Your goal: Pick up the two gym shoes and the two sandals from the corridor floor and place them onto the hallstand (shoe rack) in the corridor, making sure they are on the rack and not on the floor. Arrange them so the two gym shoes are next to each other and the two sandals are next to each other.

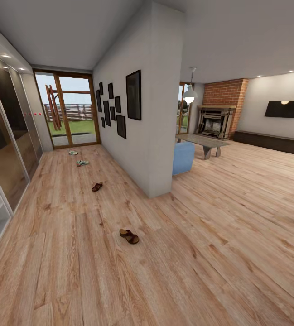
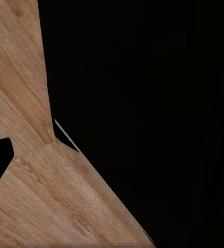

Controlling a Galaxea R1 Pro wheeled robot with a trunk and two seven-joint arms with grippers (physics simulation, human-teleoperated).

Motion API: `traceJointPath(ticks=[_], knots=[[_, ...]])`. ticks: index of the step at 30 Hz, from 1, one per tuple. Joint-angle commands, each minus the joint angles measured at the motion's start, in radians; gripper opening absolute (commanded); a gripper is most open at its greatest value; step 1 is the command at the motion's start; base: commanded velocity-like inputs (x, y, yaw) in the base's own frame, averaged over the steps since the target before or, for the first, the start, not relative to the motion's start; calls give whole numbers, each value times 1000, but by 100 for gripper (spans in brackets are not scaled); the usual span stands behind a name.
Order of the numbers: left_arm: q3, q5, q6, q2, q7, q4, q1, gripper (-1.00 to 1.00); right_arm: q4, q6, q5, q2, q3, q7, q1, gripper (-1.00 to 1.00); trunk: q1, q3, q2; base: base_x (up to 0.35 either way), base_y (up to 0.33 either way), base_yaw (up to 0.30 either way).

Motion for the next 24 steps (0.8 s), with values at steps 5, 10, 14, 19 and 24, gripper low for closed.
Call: traceJointPath(ticks=[5,10,14,19,24], knots=[[1,0,1,-1,2,-6,-7,100,-6,0,0,3,1,0,-8,100,0,0,0,0,0,0],[3,3,-14,-3,4,-34,-17,100,-34,-3,0,-11,5,0,-27,100,0,0,0,0,0,0],[1,5,-13,-4,5,-56,-22,100,-57,-11,0,-32,6,-2,-37,100,0,0,0,0,0,0],[0,4,9,-6,9,-84,-25,100,-85,7,1,-47,7,-8,-60,100,0,0,0,0,0,0],[0,4,493,-9,50,-895,-89,100,-617,269,-1,-41,7,-33,-273,100,0,0,0,0,0,0]])
